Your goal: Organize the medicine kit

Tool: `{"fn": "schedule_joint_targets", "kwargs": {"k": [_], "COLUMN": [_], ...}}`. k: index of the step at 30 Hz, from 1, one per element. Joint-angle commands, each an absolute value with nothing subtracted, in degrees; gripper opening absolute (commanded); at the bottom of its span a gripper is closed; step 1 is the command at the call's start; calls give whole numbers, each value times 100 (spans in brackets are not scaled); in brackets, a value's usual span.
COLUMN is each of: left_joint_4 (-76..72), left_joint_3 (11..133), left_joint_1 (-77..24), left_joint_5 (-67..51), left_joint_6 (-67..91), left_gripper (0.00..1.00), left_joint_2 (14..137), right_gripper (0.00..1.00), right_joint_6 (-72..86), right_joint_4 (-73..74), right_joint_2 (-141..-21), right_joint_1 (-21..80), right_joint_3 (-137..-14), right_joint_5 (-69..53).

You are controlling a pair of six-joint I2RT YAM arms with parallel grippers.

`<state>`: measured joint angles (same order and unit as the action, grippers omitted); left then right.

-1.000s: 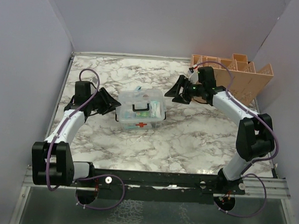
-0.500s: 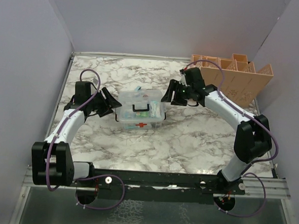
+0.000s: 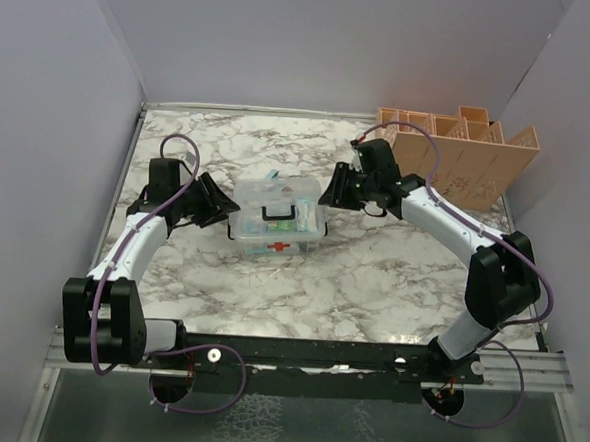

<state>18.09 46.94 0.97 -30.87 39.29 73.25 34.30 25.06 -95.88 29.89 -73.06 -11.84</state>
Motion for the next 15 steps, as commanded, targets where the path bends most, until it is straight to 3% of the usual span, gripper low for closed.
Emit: {"fn": "schedule_joint_targets", "kwargs": {"k": [1,4,11,15], "left_joint_4": [2020,2042,2069,2079], "left_joint_3": [4711,4813,5378,5623], "left_joint_1": [70,70,70,70], "left_joint_5": [-2927,-2862,-3076,-3144], "left_joint_6": [3726,3570,3048,2885], "left_gripper": [45,46,66,72], "left_joint_2": [7481,7463,7646,7907], "right_gripper": [36,37,41,50], "right_joint_6": [3444,3610,4142,4484], "right_joint_4": [2531,2142,911,507], "right_joint_2": [-9533,-9262,-8506,-8229], "right_joint_1": [3026,3032,3032,3032], "right_joint_3": [-6819,-6625,-5856,-5489], "right_joint_5": [-992,-1110,-1299,-1185]}}
